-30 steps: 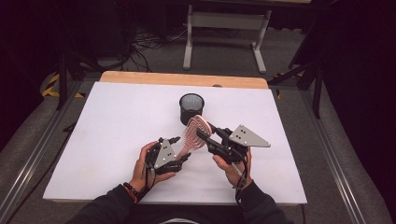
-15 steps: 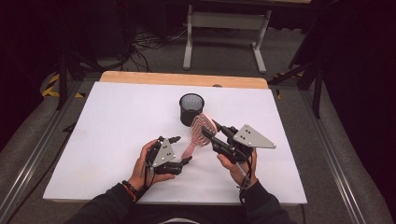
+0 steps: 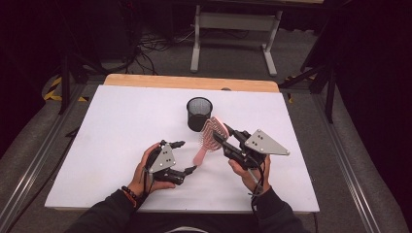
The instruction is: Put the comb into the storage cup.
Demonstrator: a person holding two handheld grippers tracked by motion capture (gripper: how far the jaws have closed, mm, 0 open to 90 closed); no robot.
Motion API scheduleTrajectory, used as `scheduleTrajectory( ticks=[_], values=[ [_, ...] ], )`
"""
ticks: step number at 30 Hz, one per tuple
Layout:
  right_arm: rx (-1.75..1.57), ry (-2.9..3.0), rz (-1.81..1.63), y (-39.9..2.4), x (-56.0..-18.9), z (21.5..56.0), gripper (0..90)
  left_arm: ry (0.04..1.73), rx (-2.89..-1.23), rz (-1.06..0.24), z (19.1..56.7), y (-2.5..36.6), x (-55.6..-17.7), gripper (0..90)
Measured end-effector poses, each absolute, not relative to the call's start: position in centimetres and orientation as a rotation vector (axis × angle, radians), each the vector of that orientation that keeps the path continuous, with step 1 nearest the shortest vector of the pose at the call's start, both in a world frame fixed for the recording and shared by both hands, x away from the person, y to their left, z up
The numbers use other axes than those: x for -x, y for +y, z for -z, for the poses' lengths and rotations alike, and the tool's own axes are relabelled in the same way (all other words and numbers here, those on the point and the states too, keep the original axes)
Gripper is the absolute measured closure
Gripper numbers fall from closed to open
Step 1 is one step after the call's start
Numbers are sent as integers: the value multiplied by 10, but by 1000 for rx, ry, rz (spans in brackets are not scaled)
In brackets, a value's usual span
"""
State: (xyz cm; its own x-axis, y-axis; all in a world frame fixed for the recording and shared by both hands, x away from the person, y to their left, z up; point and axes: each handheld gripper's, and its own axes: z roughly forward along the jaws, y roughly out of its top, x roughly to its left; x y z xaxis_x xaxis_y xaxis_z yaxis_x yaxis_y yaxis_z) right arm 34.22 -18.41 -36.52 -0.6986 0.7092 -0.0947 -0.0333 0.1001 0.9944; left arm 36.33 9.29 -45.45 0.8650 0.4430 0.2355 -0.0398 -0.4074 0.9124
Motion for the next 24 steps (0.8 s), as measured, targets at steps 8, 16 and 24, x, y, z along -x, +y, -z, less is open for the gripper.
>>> scheduleTrajectory(
  ticks=[8,16,24],
  values=[
    [-664,1784,-1649,-189,-342,363,652,326,-1924,-547,451,113,-365,111],
    [-663,1759,-1648,-196,-341,359,652,377,-1898,-590,443,141,-364,79],
    [-657,1750,-1640,-198,-340,356,652,387,-1909,-596,444,166,-362,64]
  ],
)
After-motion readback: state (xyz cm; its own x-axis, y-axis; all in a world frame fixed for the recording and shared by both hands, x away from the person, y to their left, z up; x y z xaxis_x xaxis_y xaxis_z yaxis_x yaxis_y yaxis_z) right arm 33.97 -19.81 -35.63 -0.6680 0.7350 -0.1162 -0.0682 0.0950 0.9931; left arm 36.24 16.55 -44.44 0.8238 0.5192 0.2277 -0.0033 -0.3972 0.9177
